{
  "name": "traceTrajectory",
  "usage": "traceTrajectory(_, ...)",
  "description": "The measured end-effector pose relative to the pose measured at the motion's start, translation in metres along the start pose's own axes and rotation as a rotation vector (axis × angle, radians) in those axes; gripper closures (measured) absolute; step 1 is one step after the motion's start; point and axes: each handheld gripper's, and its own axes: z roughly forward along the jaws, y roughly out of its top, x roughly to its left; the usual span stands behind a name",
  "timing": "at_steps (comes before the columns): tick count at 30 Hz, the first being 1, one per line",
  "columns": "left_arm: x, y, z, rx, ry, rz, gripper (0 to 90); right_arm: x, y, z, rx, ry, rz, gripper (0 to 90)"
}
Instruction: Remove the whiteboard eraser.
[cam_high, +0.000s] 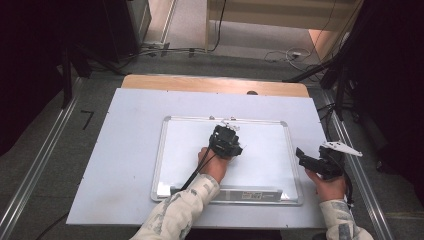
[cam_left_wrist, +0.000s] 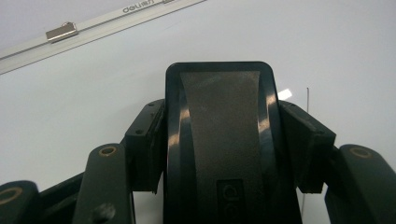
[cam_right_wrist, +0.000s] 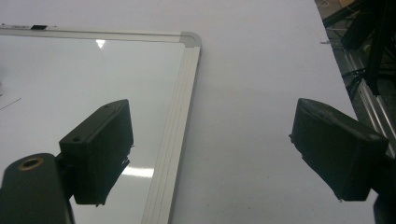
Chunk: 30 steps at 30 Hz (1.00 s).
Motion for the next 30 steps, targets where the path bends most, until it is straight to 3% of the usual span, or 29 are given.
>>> traceTrajectory(21,-0.019,0.006,0.006,0.000,-0.019,0.029,40.4,0.000,0.000,0.000,-0.003,0.004,0.001,11.6)
traceTrajectory(30,-0.017,0.005,0.005,-0.002,-0.024,0.037,40.3,-0.001,0.000,0.000,-0.003,0.003,0.003,11.5)
